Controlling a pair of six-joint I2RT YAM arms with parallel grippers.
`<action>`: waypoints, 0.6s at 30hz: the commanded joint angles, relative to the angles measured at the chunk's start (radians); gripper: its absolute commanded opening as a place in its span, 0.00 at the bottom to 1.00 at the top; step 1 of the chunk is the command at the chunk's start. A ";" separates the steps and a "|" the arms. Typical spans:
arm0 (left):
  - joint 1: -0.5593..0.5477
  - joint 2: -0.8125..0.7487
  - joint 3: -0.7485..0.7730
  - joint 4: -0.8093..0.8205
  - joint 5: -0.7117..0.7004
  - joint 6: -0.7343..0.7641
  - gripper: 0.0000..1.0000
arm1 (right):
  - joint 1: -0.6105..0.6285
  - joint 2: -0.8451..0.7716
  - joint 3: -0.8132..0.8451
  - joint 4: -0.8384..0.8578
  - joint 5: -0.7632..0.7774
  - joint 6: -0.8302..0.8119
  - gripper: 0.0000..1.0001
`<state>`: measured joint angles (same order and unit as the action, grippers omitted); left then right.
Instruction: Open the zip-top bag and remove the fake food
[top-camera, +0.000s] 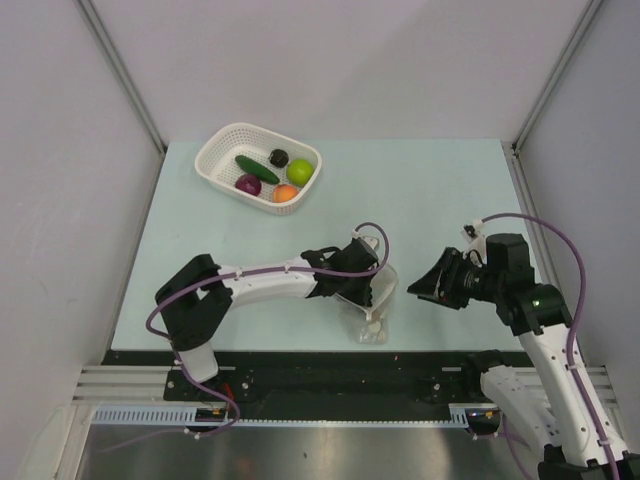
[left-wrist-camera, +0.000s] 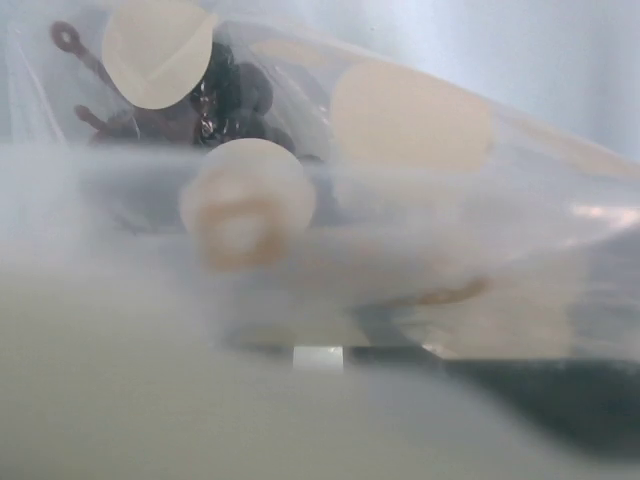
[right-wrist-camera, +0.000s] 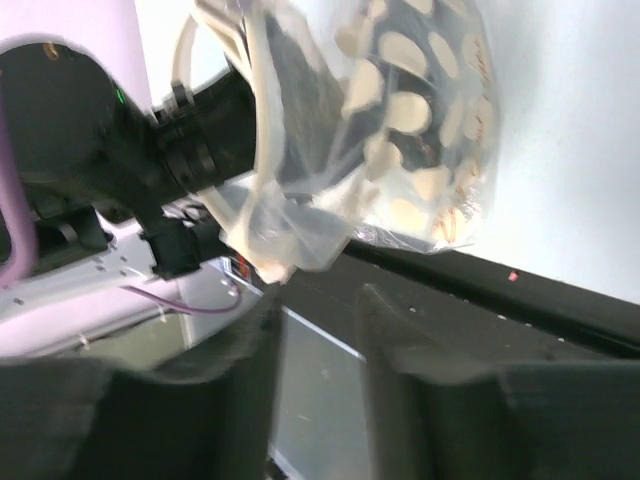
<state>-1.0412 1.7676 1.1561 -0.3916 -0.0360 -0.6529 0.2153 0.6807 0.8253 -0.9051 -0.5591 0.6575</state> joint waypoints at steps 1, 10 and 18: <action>-0.019 -0.088 0.010 -0.010 -0.024 0.015 0.00 | 0.024 0.043 0.113 0.029 0.037 -0.055 0.57; -0.042 -0.114 0.040 -0.038 -0.047 0.038 0.00 | 0.193 0.186 0.140 0.158 0.123 0.036 0.70; -0.057 -0.129 0.053 -0.050 -0.048 0.041 0.00 | 0.265 0.231 0.091 0.175 0.217 0.044 0.53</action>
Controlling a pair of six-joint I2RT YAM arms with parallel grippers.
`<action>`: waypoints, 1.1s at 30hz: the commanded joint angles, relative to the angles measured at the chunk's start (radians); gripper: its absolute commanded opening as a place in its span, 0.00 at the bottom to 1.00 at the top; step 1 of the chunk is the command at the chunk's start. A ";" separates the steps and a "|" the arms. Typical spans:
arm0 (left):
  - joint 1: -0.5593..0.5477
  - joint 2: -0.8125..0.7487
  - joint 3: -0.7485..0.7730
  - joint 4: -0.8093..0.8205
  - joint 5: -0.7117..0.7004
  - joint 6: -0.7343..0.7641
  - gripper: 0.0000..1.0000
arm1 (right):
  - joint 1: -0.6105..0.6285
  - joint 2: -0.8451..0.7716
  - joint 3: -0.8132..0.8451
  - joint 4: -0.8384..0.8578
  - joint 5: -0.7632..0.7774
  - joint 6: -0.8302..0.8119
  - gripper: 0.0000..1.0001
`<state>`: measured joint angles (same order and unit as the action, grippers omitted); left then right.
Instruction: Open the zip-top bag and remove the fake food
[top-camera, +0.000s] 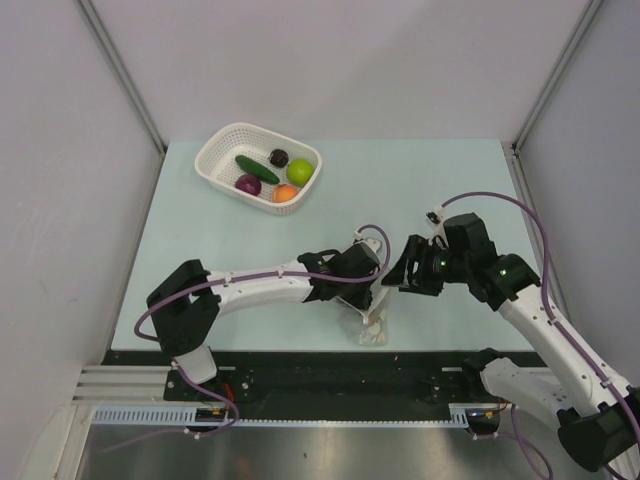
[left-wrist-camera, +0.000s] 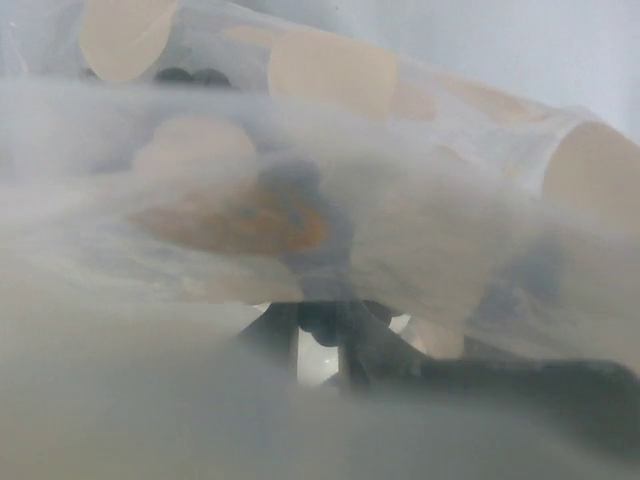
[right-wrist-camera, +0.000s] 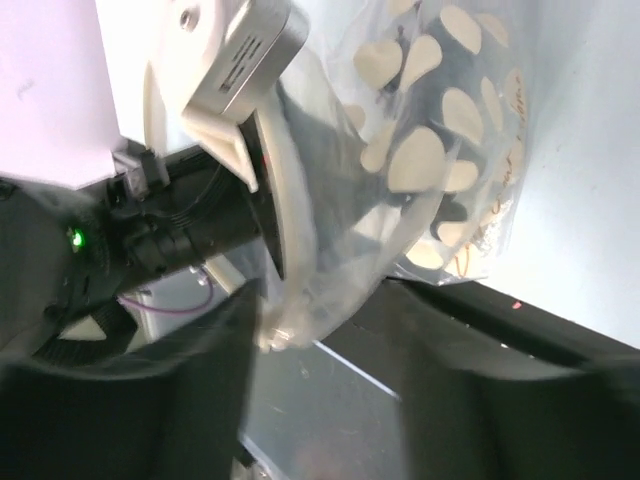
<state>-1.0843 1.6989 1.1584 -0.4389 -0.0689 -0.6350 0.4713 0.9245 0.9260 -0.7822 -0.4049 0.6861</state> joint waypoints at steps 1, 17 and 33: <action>-0.014 -0.064 0.052 -0.006 -0.012 0.024 0.00 | 0.009 -0.019 -0.015 0.052 0.078 0.015 0.45; 0.024 -0.111 0.216 -0.081 0.099 0.011 0.00 | 0.012 -0.142 -0.096 -0.014 0.101 -0.037 0.00; 0.053 -0.263 0.164 -0.002 0.335 0.126 0.00 | 0.012 -0.210 -0.099 -0.137 0.225 -0.123 0.00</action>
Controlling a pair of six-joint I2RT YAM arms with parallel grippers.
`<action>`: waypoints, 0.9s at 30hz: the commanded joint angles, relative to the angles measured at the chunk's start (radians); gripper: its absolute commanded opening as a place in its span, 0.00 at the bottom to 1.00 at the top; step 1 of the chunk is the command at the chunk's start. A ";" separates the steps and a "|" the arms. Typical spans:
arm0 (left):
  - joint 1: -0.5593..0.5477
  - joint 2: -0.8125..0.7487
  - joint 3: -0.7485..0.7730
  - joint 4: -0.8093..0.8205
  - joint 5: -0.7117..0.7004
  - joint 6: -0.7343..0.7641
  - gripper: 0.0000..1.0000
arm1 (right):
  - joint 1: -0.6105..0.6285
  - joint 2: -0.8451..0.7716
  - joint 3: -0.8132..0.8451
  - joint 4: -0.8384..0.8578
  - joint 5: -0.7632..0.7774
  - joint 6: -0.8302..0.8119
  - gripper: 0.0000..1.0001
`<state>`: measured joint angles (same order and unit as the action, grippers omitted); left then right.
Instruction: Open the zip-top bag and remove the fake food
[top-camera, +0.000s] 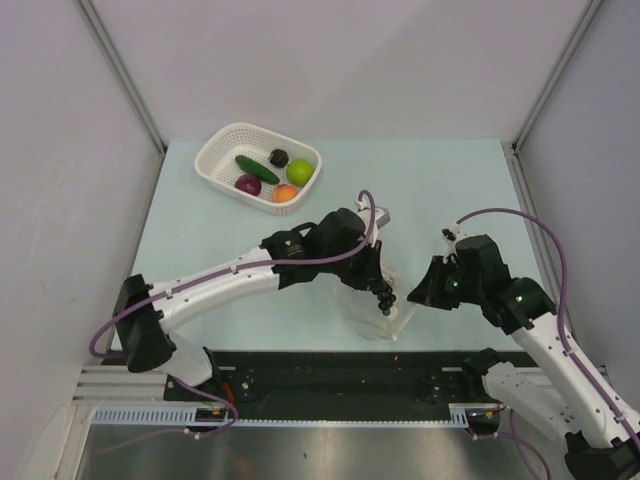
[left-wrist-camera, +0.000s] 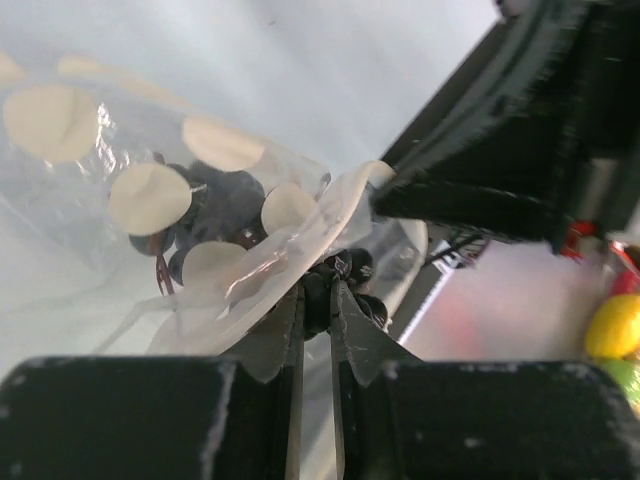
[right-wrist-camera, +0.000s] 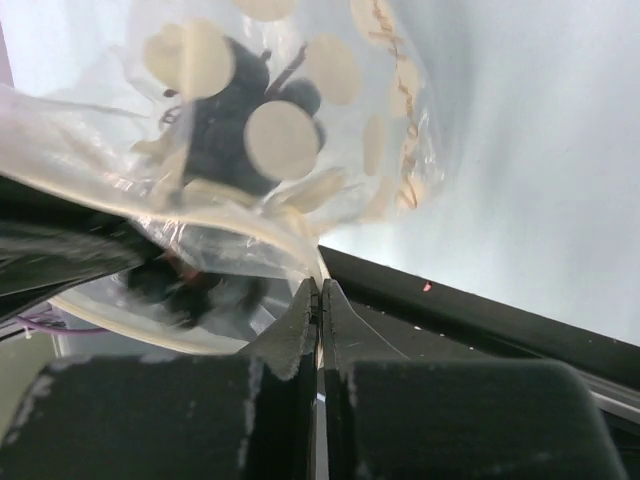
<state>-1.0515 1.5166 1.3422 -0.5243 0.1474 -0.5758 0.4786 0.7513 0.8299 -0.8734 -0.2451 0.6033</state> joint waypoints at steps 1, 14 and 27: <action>0.022 -0.091 -0.031 0.096 0.147 0.073 0.00 | 0.005 -0.043 -0.003 -0.045 0.070 -0.040 0.00; 0.021 -0.162 -0.161 0.214 0.376 0.022 0.00 | -0.018 -0.007 0.113 -0.007 0.138 -0.039 0.00; 0.021 -0.154 -0.062 0.412 0.509 -0.140 0.00 | -0.046 0.033 0.080 0.014 0.135 -0.040 0.00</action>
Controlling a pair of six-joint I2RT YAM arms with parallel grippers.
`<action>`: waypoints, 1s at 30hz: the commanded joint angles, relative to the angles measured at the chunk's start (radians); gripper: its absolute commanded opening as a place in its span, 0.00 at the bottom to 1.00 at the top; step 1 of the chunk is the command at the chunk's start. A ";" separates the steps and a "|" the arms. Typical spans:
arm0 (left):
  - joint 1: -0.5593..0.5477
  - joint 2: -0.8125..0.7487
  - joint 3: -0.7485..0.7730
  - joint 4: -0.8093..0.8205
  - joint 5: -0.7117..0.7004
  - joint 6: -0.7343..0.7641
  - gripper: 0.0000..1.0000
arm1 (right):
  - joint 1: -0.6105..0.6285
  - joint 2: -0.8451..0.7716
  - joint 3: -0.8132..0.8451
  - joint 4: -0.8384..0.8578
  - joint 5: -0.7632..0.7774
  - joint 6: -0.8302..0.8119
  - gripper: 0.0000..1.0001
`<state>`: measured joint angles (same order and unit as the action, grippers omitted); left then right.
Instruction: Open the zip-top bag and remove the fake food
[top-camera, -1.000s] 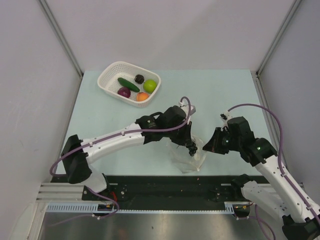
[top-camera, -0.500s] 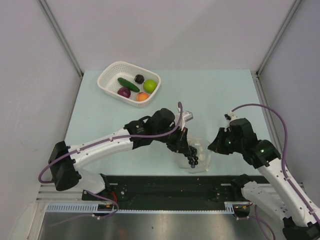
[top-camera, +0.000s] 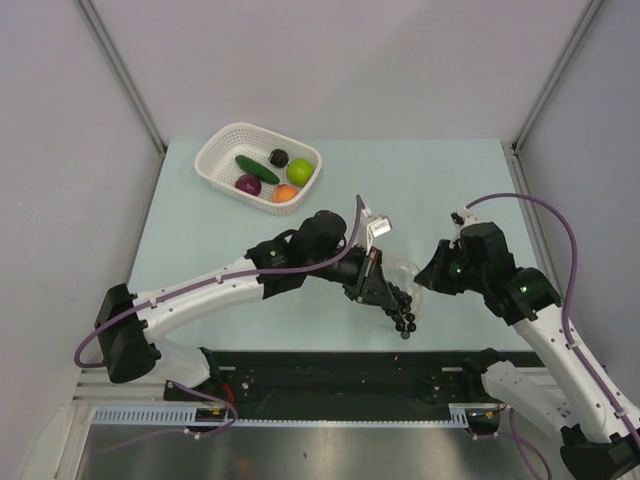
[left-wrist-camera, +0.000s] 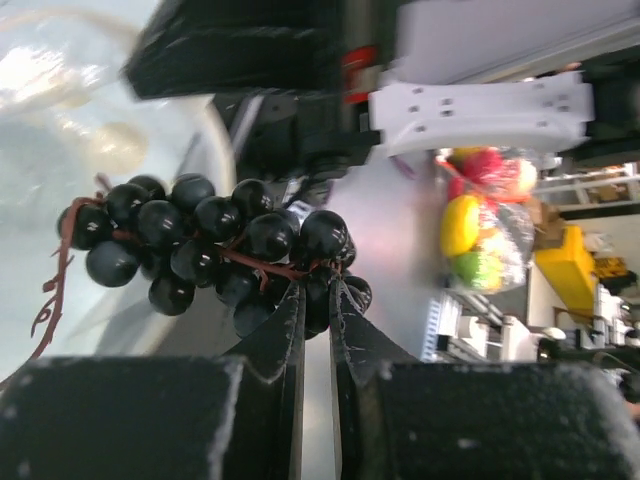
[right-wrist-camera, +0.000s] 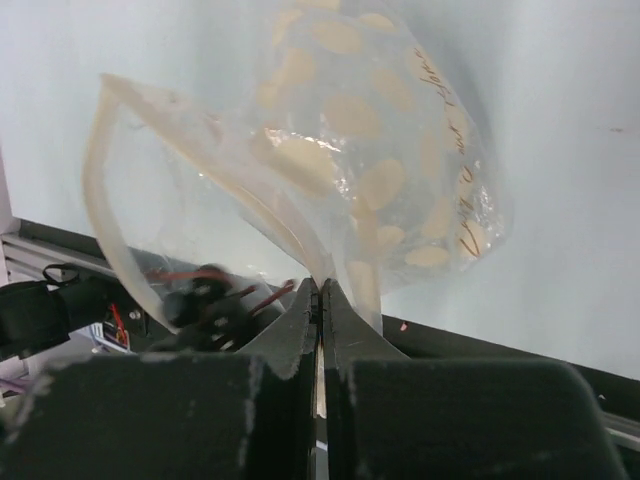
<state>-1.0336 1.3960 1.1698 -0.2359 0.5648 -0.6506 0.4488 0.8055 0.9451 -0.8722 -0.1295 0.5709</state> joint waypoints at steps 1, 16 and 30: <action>0.003 -0.026 0.161 0.139 0.107 -0.084 0.00 | -0.018 -0.032 -0.054 0.010 0.019 -0.003 0.00; 0.337 0.015 0.344 0.055 -0.121 -0.080 0.01 | -0.073 -0.048 -0.020 -0.093 0.010 -0.022 0.00; 0.811 0.361 0.570 -0.028 -0.298 0.155 0.00 | -0.205 0.064 0.113 -0.165 0.005 -0.153 0.00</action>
<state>-0.2943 1.6611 1.6238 -0.2676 0.2852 -0.6296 0.3260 0.8375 0.9752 -1.0088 -0.1291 0.5182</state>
